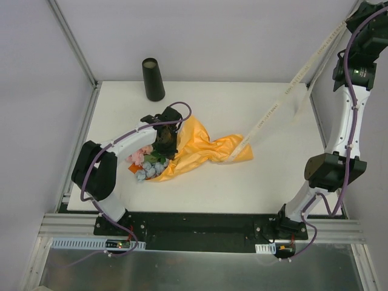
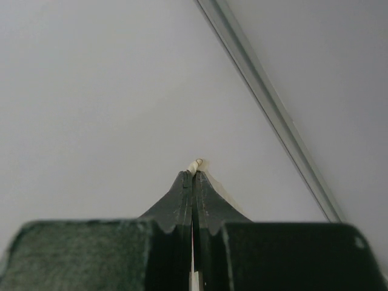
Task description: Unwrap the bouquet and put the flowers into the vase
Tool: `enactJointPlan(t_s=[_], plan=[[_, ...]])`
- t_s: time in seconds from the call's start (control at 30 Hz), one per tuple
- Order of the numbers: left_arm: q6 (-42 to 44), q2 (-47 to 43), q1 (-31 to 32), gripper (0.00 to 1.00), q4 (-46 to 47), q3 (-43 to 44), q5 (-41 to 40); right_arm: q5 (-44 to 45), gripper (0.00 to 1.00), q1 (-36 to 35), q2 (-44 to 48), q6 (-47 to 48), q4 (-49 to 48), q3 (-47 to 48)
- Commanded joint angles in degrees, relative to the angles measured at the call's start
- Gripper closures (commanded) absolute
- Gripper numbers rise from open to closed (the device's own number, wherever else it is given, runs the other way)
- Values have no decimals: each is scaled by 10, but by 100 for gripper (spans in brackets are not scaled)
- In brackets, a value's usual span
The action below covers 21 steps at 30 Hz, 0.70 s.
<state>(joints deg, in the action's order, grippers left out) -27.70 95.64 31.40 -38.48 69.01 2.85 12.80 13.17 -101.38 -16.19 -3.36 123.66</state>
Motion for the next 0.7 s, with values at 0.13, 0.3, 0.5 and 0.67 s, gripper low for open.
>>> enactJointPlan(t_s=[0.13, 0.3, 0.5, 0.67], plan=[[4, -19, -5, 92, -13, 30, 32, -117, 100, -15, 31, -106, -13, -150], [19, -37, -5, 90, -13, 36, 51, -161, 100, -49, 59, -150, 29, -339], [43, -61, -5, 81, -22, 37, 49, -146, 74, -51, 46, -220, 204, -421], [61, -82, -5, 68, -27, 40, 51, -152, 50, -51, 54, -222, 324, -448]])
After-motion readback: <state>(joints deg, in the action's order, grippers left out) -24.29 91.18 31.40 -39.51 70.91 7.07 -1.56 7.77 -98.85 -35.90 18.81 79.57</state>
